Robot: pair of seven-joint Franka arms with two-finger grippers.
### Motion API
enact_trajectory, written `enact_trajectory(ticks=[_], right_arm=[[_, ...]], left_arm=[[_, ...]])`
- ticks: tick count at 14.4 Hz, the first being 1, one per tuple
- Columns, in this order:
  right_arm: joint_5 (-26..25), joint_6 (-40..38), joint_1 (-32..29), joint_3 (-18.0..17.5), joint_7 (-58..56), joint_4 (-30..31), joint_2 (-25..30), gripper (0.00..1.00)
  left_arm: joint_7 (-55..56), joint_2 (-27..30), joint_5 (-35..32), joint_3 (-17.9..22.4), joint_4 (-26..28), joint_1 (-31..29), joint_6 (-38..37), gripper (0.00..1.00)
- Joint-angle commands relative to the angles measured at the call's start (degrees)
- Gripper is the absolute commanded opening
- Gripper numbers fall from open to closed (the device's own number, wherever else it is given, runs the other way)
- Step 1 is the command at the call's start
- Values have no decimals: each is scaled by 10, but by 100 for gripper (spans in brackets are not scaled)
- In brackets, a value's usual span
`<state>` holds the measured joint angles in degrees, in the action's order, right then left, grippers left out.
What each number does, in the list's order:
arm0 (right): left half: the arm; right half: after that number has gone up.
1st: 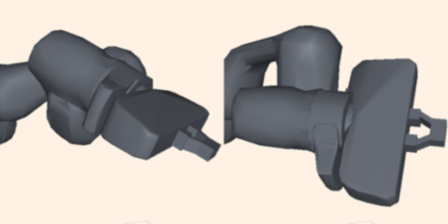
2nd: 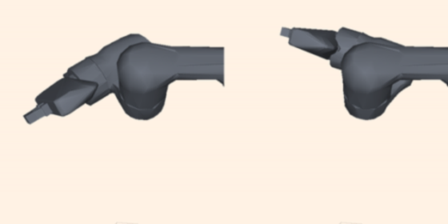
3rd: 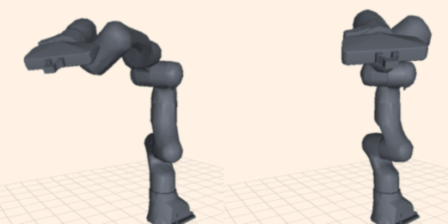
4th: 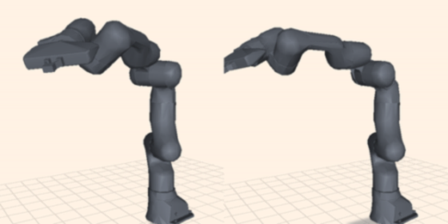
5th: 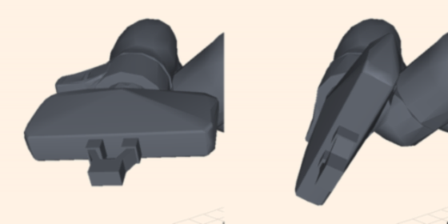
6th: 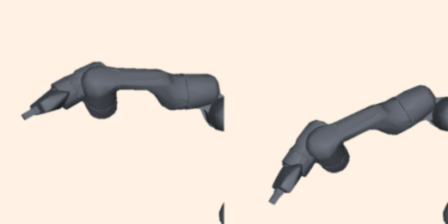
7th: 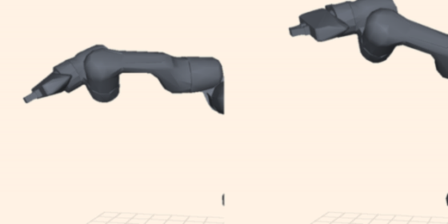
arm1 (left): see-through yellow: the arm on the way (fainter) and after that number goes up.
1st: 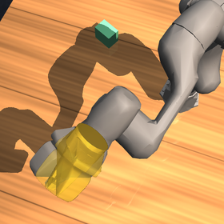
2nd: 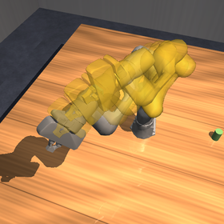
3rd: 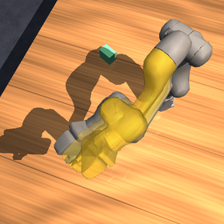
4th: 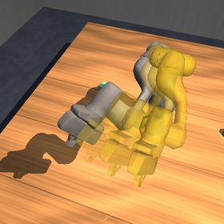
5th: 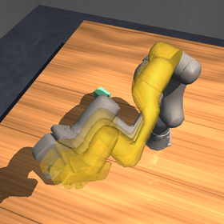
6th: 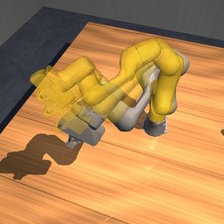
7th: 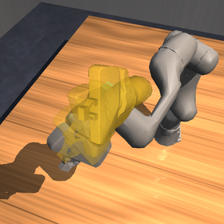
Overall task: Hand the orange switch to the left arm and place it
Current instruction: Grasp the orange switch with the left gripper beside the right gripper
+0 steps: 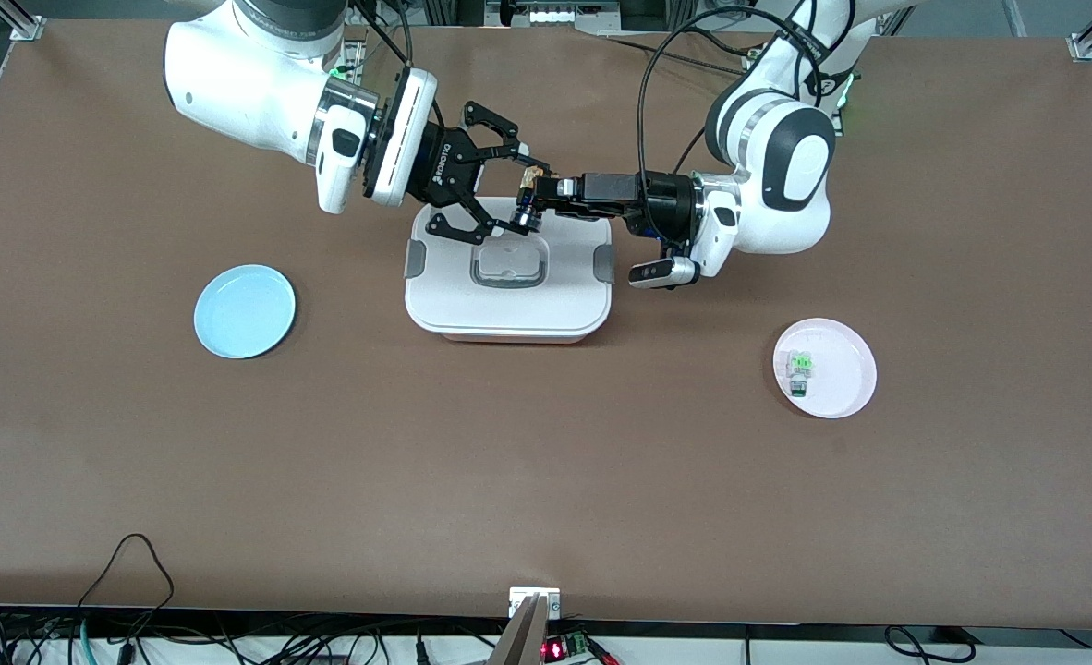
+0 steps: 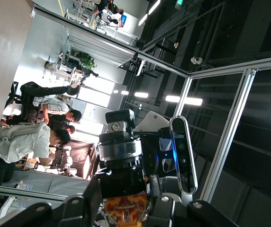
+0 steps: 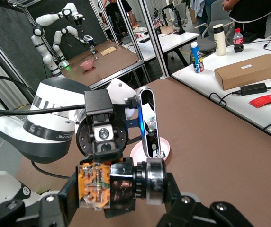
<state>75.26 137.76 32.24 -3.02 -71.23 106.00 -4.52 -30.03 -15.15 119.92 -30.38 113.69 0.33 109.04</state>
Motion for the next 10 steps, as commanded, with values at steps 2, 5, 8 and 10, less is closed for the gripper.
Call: enact_trajectory(ticks=[2,5,8,10], right_arm=[[11,0,2,0,13,-2,9,46],[9,0,4,0,64,-2,10,100],[9,0,5,0,65,-3,14,100],[9,0,5,0,66,-3,15,100]], left_arm=[[-8,17,14,-4,12,-7,1,24],[-8,16,14,-4,10,-8,1,24],[-7,17,14,-4,10,-8,1,23],[-6,17,9,-1,7,-14,1,21]])
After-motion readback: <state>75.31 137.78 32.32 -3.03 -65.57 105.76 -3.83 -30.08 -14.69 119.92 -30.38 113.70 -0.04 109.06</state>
